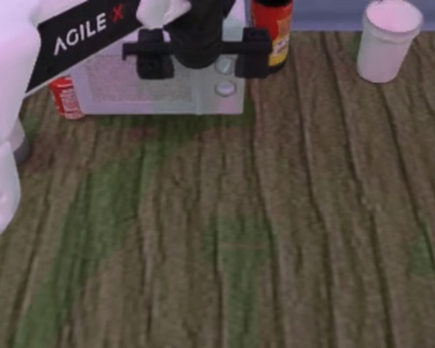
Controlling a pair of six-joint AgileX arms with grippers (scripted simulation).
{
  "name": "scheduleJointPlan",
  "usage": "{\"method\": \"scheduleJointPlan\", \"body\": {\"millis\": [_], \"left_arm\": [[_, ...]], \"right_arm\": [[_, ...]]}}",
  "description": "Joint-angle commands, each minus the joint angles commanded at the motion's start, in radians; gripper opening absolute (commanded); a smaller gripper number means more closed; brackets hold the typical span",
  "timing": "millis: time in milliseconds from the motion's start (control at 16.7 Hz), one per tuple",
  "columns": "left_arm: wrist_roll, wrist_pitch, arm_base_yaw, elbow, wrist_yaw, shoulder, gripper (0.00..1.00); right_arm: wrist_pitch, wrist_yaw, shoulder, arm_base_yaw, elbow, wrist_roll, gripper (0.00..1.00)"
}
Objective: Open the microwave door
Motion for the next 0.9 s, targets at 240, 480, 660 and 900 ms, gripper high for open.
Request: {"method": "scheduleJointPlan", "body": {"millis": [240,480,660,900], "left_arm": [[0.000,0.000,0.000,0.000,0.000,0.000,0.25],[0.000,0.000,0.000,0.000,0.000,0.000,0.00],[0.000,0.000,0.000,0.000,0.000,0.000,0.00],[0.000,0.000,0.000,0.000,0.000,0.000,0.00]], "right_arm": [[0.000,0.000,0.000,0.000,0.000,0.000,1.00],[0.000,0.000,0.000,0.000,0.000,0.000,1.00],[0.000,0.000,0.000,0.000,0.000,0.000,1.00],[0.000,0.000,0.000,0.000,0.000,0.000,1.00]]}}
